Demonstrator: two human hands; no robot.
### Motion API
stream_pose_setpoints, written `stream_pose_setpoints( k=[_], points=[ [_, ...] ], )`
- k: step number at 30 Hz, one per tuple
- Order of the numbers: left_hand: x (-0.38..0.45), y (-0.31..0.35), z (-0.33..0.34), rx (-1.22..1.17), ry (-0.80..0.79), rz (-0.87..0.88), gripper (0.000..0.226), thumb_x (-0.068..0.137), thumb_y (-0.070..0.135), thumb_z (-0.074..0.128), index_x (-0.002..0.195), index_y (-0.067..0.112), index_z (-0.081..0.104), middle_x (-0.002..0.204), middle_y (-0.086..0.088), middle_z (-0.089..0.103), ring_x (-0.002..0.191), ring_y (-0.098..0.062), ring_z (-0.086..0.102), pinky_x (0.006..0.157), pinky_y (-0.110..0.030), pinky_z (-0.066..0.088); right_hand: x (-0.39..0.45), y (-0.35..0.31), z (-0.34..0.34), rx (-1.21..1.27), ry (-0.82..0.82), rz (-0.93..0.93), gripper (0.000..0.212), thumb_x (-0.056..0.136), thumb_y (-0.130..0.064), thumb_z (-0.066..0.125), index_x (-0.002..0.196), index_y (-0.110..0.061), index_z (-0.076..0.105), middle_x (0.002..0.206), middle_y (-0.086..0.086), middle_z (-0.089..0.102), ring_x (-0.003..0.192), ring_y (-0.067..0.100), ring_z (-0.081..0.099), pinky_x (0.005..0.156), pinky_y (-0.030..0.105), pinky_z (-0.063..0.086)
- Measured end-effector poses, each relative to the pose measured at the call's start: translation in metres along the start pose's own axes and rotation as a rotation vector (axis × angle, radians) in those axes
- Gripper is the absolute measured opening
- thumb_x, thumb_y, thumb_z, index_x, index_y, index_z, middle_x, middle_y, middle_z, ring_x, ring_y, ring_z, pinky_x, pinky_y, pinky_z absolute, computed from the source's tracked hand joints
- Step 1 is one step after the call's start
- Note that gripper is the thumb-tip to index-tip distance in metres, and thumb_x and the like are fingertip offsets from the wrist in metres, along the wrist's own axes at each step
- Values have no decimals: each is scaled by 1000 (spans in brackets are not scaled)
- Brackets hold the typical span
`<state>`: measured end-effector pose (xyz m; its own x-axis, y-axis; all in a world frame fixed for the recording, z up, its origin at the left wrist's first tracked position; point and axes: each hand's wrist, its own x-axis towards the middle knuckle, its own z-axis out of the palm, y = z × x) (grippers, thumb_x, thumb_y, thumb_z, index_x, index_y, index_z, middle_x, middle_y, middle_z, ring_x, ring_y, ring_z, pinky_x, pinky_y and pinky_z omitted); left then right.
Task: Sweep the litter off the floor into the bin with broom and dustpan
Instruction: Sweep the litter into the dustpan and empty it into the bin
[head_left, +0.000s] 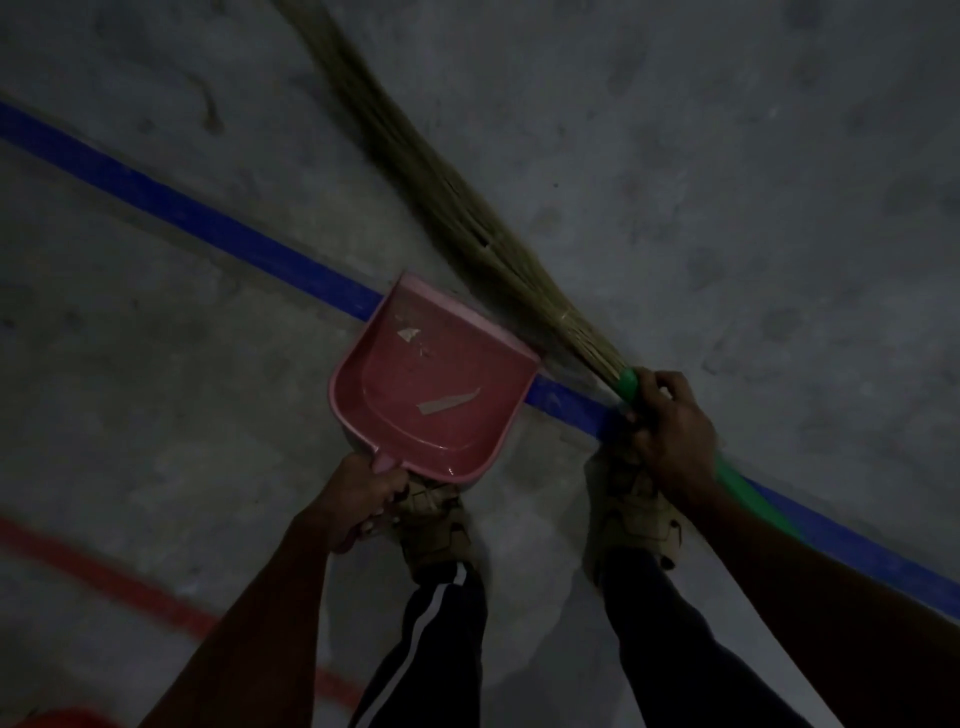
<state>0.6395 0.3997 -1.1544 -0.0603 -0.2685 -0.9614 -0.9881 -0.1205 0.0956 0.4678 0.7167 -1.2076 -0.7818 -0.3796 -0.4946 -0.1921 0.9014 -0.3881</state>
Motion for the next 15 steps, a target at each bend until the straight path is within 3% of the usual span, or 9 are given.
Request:
stream_pose_setpoints(
  k=[6, 10, 15],
  points=[
    [-2, -5, 0, -30, 10, 13, 32, 93, 3, 60, 62, 2, 51, 40, -6, 37, 25, -13, 30, 35, -13, 23, -1, -2, 4, -99, -171, -74, 62, 76, -29, 48, 136, -18, 52, 125, 5, 49, 80, 28, 60, 58, 26, 38],
    [1, -8, -2, -24, 23, 8, 32, 92, 7, 63, 62, 1, 54, 40, -6, 41, 27, -14, 33, 36, -14, 25, -7, -17, 9, -57, -209, -158, 69, 75, -45, 39, 137, -17, 54, 124, 6, 53, 85, 26, 60, 61, 29, 44],
    [-6, -4, -4, -37, 11, 0, 32, 93, 7, 63, 63, 2, 53, 38, -3, 42, 26, -13, 33, 34, -13, 25, -10, -28, 14, 85, -138, -131, 55, 82, -31, 50, 133, -15, 55, 124, 5, 51, 86, 24, 59, 68, 35, 50]
  ],
)
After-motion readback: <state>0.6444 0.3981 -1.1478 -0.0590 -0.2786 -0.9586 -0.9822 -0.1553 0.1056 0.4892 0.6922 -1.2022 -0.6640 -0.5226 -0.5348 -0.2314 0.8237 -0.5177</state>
